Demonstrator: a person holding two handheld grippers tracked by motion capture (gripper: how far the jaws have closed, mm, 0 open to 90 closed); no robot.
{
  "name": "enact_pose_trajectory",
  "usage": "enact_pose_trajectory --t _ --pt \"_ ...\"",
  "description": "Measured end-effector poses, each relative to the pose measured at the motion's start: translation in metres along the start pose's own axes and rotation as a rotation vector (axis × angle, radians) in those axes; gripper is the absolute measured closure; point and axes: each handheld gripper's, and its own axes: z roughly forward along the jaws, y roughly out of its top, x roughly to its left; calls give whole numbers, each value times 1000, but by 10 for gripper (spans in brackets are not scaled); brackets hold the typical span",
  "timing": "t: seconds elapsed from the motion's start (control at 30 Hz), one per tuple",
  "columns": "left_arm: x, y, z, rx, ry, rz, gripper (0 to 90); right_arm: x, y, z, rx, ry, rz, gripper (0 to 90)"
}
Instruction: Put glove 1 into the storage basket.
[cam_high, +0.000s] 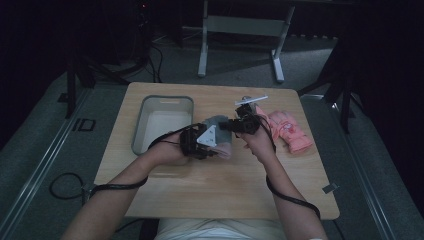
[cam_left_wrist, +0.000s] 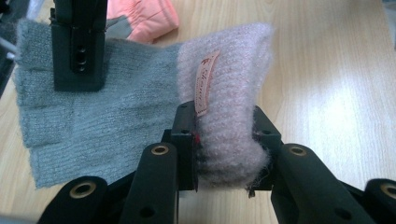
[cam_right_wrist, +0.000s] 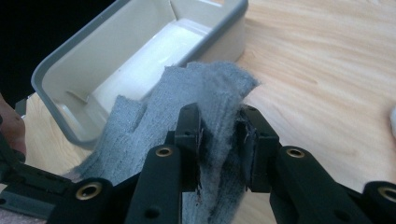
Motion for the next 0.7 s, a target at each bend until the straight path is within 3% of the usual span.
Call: enact_pose_trajectory --t 0.37,0.7 --pt "18 -22 -37 33 56 -23 696 26 41 23 -13 18 -56 714" --pt "29 -46 -62 49 76 -48 696 48 68 46 -12 41 -91 714"
